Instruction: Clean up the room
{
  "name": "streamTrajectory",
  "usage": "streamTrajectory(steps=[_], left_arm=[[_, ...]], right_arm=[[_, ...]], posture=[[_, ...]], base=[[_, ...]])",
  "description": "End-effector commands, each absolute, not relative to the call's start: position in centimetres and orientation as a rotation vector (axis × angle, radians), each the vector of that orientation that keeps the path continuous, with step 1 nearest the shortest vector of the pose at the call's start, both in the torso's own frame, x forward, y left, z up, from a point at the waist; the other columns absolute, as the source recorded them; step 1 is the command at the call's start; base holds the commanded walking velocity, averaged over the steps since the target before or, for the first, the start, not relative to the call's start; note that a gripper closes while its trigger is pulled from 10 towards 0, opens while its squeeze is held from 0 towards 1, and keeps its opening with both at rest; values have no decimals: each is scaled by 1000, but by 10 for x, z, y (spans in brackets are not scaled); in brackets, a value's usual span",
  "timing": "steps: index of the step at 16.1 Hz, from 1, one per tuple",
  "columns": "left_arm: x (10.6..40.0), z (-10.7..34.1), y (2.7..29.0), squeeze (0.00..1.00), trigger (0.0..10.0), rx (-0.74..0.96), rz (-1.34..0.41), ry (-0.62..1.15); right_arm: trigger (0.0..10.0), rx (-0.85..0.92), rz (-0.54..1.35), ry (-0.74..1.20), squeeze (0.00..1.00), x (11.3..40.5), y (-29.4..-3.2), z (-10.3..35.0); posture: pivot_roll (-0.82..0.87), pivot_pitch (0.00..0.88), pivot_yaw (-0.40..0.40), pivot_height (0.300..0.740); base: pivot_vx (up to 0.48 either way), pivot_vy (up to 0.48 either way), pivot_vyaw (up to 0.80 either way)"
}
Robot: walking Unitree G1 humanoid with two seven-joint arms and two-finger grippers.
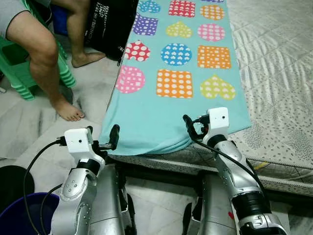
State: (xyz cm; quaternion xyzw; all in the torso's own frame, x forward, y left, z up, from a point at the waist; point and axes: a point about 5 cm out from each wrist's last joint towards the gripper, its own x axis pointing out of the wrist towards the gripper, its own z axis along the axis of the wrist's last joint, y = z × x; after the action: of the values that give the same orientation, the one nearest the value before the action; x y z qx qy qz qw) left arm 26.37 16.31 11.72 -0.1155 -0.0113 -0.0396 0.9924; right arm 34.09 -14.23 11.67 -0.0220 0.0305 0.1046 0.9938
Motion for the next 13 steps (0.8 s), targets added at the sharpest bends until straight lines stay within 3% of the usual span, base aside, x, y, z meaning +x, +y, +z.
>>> streamTrajectory(steps=[1, 13], left_arm=[[262, 117, 164, 0, 10000, -221, -71, -14], [262, 118, 161, 0, 10000, -231, -60, -19]], right_arm=[[10000, -38, 186, 83, 0, 340, -145, 111], [10000, -92, 137, 139, 0, 352, -147, 107]], posture=[[114, 250, -13, 544], [92, 263, -27, 544]], base=[[0, 0, 0], [0, 0, 0]])
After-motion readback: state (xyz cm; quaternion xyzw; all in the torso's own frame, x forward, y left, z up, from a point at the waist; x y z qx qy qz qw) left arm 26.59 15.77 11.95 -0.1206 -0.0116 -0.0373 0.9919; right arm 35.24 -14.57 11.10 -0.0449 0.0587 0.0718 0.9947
